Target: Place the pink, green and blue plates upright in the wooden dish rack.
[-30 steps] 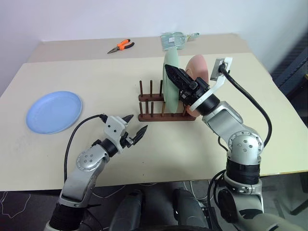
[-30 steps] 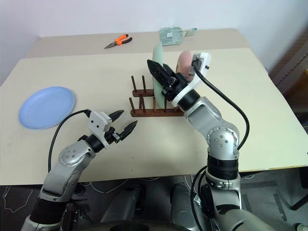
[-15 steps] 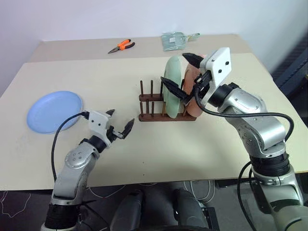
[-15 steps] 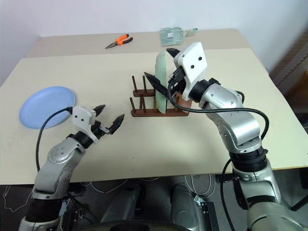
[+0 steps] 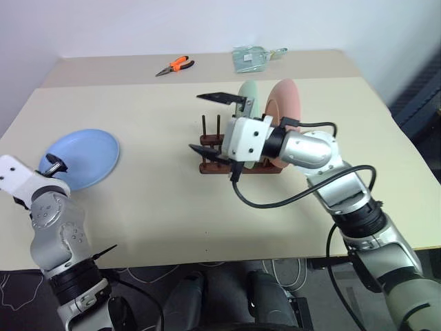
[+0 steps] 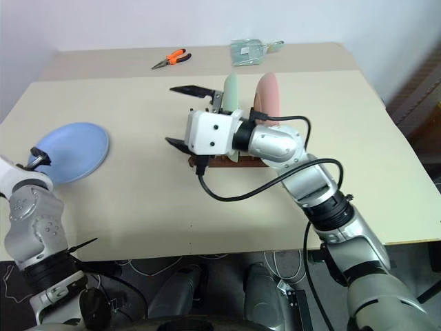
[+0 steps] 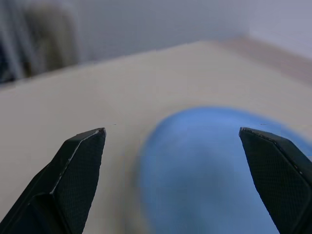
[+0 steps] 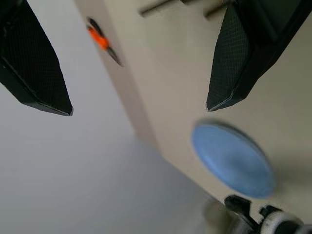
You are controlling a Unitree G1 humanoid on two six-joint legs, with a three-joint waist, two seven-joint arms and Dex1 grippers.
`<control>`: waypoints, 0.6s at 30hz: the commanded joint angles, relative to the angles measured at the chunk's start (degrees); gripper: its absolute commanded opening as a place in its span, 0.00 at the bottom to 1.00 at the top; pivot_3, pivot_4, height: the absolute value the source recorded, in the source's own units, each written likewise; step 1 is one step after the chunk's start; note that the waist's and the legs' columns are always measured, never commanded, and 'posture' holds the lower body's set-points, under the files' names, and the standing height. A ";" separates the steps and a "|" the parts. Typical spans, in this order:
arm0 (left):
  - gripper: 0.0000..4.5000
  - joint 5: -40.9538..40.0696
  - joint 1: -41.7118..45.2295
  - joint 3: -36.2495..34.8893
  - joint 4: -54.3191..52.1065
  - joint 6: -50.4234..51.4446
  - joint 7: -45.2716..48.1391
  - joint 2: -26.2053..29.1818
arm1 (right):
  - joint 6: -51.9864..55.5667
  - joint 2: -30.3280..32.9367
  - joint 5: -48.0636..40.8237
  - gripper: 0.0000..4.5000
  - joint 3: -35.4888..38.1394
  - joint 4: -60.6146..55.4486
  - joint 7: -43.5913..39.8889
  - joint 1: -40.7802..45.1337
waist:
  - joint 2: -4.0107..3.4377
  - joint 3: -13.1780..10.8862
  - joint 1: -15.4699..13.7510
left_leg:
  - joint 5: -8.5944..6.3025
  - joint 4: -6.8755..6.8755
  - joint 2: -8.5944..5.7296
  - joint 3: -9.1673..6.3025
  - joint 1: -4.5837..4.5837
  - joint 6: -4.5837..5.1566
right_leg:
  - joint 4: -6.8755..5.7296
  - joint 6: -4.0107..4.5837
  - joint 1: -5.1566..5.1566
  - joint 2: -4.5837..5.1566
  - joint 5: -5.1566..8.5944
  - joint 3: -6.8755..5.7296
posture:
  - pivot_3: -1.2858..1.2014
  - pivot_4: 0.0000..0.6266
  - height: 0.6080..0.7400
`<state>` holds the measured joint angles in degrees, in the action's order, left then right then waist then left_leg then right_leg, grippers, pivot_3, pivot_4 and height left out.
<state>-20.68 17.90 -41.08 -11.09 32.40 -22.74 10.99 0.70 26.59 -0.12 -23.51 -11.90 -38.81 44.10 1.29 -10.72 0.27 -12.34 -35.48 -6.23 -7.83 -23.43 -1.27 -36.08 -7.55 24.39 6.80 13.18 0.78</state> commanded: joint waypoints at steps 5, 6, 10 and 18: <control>0.80 -15.67 5.83 -8.94 -1.43 10.76 -5.94 -2.28 | -2.46 -1.61 1.72 1.00 0.17 -1.96 -2.06 -4.54 | 0.16 0.08 -0.30 | -0.02 -0.11 0.00 -0.01 0.00 -0.01 | -0.01 0.01 -0.05 -0.01 -0.04 0.00 | 0.52 0.24 0.94; 0.71 -17.41 6.66 -10.58 0.04 11.14 -7.46 -2.84 | -2.17 -1.76 1.80 1.00 0.35 -2.35 -2.07 -5.22 | 0.16 0.08 -0.19 | -0.01 -0.12 0.02 0.00 0.00 -0.03 | -0.02 0.03 -0.04 -0.04 -0.05 0.00 | 0.52 0.24 0.94; 0.24 -21.20 8.34 -13.45 2.93 10.52 -11.21 -3.48 | -1.35 -2.05 2.65 1.00 1.28 -3.17 -1.56 -6.56 | 0.19 0.08 0.50 | -0.01 -0.13 0.05 -0.01 0.02 -0.10 | -0.05 0.07 -0.02 -0.08 -0.09 0.00 | 0.52 0.24 0.94; 0.01 -22.46 7.67 -10.26 4.56 10.52 -11.32 -2.13 | 0.07 -2.35 3.57 1.00 2.33 -3.50 -1.60 -7.64 | 0.20 0.08 0.31 | 0.01 -0.14 0.06 0.00 0.03 -0.13 | -0.06 0.10 -0.03 -0.10 -0.11 0.01 | 0.52 0.24 0.94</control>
<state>-42.88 25.54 -52.60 -6.31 43.26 -34.37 7.91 0.66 24.73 3.68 -23.08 -13.15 -40.63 36.38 1.48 -10.64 0.59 -12.33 -35.62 -6.17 -7.83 -23.40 -1.40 -36.14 -7.44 24.36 6.70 13.07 0.78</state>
